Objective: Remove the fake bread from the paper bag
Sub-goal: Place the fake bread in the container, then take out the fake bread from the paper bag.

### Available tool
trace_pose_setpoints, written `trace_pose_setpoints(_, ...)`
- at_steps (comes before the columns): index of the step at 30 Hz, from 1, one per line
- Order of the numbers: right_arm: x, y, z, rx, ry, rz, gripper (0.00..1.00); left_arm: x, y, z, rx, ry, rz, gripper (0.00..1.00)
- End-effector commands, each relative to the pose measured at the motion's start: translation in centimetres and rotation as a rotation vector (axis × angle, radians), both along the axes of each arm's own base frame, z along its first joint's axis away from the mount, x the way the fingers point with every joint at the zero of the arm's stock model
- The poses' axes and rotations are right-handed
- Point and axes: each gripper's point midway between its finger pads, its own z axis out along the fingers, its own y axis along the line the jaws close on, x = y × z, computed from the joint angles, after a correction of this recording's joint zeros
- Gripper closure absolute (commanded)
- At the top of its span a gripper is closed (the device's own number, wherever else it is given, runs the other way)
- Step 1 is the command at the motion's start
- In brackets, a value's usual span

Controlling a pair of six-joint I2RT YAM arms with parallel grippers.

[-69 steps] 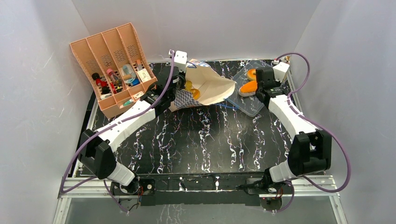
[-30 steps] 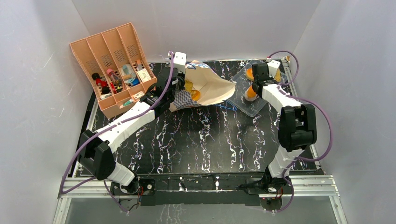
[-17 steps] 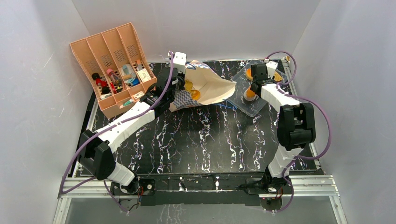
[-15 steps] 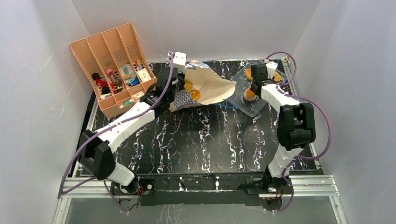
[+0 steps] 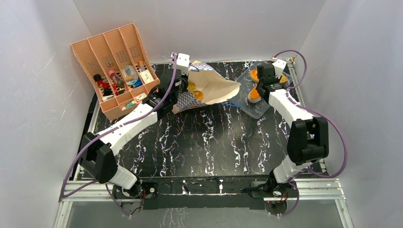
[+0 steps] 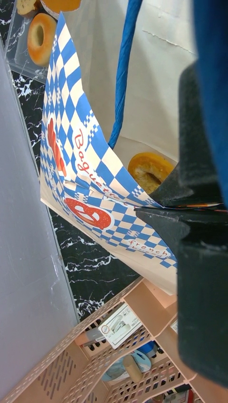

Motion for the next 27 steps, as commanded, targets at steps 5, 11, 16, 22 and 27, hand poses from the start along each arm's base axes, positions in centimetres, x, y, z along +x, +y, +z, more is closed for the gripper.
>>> trace_pose_setpoints(5, -1.4, 0.8, 6.8, 0.006, -0.186, -0.008, 0.68, -1.0, 0.5, 3.1, -0.051, -0.055, -0.017, 1.0)
trace_pose_setpoints(11, -4.8, 5.2, 10.1, -0.005, -0.261, 0.075, 0.68, -1.2, -0.2, 3.4, -0.05, -0.058, -0.064, 1.0)
trace_pose_setpoints(16, -9.7, 8.9, 12.4, 0.005, -0.304, 0.163, 0.69, -0.8, -1.0, 3.4, -0.053, -0.032, -0.082, 1.0)
trace_pose_setpoints(22, -15.3, 11.4, 14.3, 0.044, -0.351, 0.253, 0.75, -0.5, -2.0, 2.6, -0.055, -0.002, -0.094, 1.0)
trace_pose_setpoints(27, -18.8, 14.0, 15.8, 0.104, -0.379, 0.389, 0.77, -0.5, -3.4, 2.6, -0.065, 0.008, -0.111, 1.0)
